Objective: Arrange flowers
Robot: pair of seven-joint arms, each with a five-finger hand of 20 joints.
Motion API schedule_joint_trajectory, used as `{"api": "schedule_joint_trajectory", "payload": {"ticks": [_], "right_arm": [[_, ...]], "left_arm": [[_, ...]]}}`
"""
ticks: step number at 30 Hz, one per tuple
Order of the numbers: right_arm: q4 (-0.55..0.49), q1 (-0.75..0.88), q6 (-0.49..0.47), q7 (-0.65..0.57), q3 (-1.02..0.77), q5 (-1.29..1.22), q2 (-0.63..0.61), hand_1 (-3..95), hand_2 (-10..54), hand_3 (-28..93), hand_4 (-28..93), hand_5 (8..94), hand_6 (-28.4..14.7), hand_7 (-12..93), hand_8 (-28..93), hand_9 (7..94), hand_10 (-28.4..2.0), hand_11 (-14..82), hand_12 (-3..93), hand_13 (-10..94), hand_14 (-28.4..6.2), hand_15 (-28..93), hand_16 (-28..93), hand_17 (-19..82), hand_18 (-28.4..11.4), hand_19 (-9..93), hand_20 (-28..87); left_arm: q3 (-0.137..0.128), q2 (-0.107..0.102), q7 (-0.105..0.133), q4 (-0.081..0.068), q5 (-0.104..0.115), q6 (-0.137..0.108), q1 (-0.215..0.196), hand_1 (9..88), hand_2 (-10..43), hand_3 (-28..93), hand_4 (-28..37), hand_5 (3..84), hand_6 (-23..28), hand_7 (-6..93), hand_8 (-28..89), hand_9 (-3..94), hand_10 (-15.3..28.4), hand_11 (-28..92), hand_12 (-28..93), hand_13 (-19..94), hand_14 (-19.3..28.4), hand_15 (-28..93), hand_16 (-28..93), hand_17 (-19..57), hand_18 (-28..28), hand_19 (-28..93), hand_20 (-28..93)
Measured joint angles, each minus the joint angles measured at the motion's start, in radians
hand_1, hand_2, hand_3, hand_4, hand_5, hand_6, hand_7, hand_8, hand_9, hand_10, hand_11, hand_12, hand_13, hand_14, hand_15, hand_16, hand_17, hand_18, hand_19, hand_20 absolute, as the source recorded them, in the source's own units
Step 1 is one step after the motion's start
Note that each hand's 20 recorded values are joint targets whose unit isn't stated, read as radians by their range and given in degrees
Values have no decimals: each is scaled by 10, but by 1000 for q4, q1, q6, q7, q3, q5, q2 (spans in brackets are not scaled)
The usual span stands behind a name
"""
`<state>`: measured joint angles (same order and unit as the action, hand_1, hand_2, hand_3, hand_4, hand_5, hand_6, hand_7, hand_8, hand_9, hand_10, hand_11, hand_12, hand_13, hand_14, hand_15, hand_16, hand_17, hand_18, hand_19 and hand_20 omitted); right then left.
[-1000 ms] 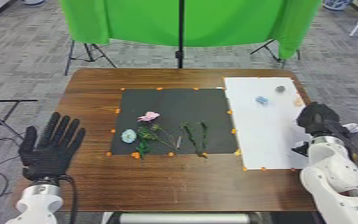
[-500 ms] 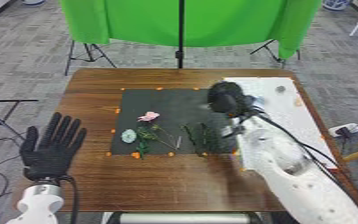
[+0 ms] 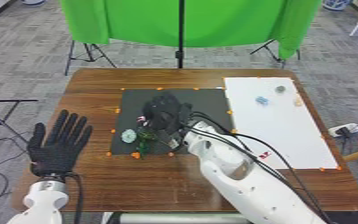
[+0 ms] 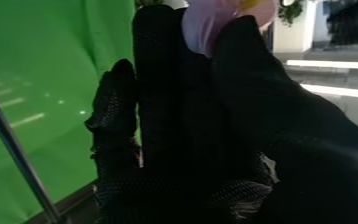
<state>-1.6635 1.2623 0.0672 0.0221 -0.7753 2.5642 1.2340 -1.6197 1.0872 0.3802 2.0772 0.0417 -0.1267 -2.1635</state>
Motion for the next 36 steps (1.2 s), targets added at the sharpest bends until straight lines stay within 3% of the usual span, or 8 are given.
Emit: {"api": "schedule_joint_trajectory", "payload": {"ticks": [4, 9, 20, 27, 36], "right_arm": [[70, -6, 44, -51, 19, 23, 29, 599, -95, 717, -283, 747, 2, 291, -49, 818, -108, 52, 299, 681, -51, 317, 371, 323, -169, 818, 367], [76, -3, 39, -66, 17, 28, 45, 600, -95, 715, -283, 744, 3, 290, -51, 811, -109, 57, 294, 676, -52, 318, 370, 323, -169, 818, 369], [75, 19, 1, -75, 15, 43, 66, 601, -95, 712, -283, 723, 5, 279, -63, 770, -113, 98, 250, 663, -54, 330, 361, 320, -176, 821, 378], [84, 26, -43, -95, 14, 71, 79, 585, -95, 726, -283, 703, 14, 229, -69, 713, -120, 163, 173, 643, -58, 347, 356, 308, -189, 829, 391], [69, 45, -115, -98, -5, 74, 80, 510, -95, 782, -283, 668, 16, 212, -154, 664, -125, 160, 148, 600, -81, 442, 283, 290, -206, 842, 418]], "left_arm": [[13, -4, -9, -11, 0, 1, 21, 223, 142, 769, -283, 431, 91, 91, -86, 360, 143, 162, 89, 256, 154, 275, -58, -77, 127, 303, 112], [22, -7, -25, -17, 0, 1, 45, 223, 143, 768, -283, 433, 91, 92, -87, 360, 142, 162, 89, 256, 154, 277, -58, -78, 128, 305, 112], [22, -10, -37, -18, 0, 1, 56, 223, 144, 771, -283, 435, 92, 93, -87, 363, 142, 165, 89, 257, 155, 281, -59, -79, 129, 310, 115], [30, -10, -42, -20, 29, 2, 64, 224, 144, 771, -283, 436, 92, 92, -88, 363, 142, 166, 89, 259, 157, 287, -59, -80, 130, 313, 116], [28, -10, -41, -20, 31, 2, 64, 225, 144, 771, -283, 436, 92, 92, -87, 364, 142, 168, 89, 260, 156, 289, -61, -79, 130, 314, 116]]}}
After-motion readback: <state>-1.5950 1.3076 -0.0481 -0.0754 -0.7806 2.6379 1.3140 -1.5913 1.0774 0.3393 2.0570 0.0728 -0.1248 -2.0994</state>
